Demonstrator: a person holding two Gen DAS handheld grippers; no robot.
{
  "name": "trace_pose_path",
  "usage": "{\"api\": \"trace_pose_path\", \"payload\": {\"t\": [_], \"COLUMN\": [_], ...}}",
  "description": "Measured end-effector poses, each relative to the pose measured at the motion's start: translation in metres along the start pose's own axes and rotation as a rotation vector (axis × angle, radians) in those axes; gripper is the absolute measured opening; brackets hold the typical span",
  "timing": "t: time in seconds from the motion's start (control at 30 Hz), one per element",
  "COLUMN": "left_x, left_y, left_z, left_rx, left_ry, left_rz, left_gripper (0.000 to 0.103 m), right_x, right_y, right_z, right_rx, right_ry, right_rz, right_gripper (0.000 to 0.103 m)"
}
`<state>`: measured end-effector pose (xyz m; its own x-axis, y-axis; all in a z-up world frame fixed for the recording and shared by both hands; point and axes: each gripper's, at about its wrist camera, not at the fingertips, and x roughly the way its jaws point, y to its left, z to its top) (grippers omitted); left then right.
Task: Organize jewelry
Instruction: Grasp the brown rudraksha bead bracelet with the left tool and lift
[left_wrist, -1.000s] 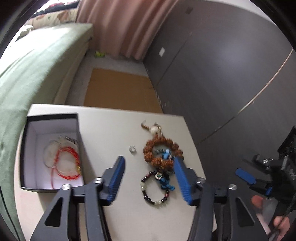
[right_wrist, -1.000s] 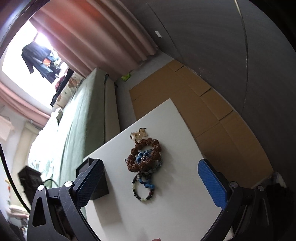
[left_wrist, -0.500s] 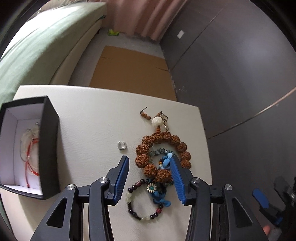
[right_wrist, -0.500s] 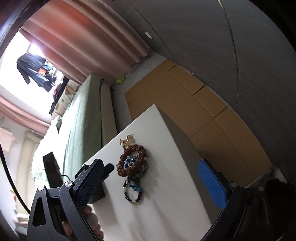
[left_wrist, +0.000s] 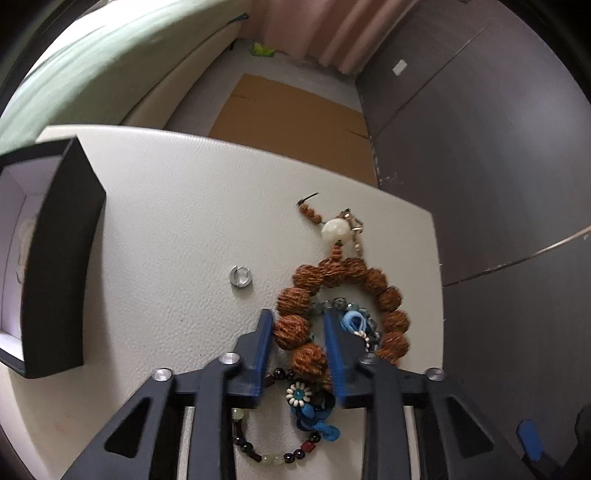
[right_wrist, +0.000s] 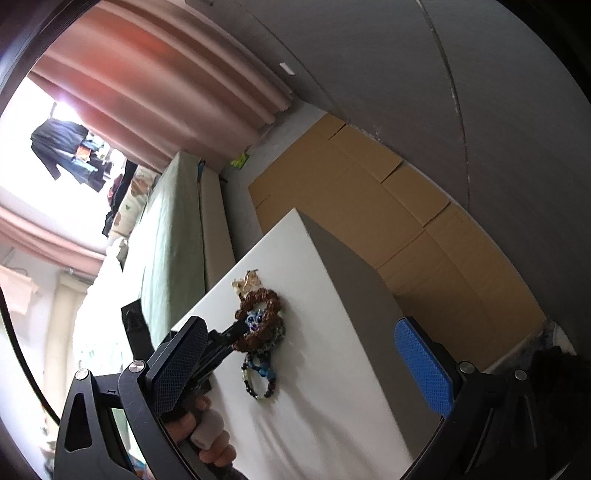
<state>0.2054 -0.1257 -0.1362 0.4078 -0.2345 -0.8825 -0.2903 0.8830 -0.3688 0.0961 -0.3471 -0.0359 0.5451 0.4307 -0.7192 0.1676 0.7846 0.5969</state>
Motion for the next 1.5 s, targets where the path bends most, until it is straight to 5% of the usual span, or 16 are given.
{"api": "trace_pose_path", "payload": {"t": [0.13,0.83,1.1,1.5], "left_x": [-0.012,-0.146,-0.164,-0.187], "left_y": [0.003,0.029,0.077,0.136], "left_z": [0.0,-0.004,-0.005,0.004], "left_rx": [0.023,0.129,0.077,0.013], "left_ry": [-0.003,-0.188,-0.266,-0.299], "left_rz": [0.013,-0.203,-0.283,-0.321], "left_gripper": [0.02,0.019,0.02,0.02], "right_x": [0.004,0.044,0.075,0.136], "right_y": [0.003,0.041,0.062,0.093], "right_z": [-0.002,-0.017,-0.031,-0.044], "right_rx": [-0.011,-0.12,-0.156,-0.252], "right_ry": [0.016,0.096,0.146,0.162], "right_rz": [0.004,0.002,-0.002,-0.107], "right_gripper": [0.103,0.103,0.076,0.068]}}
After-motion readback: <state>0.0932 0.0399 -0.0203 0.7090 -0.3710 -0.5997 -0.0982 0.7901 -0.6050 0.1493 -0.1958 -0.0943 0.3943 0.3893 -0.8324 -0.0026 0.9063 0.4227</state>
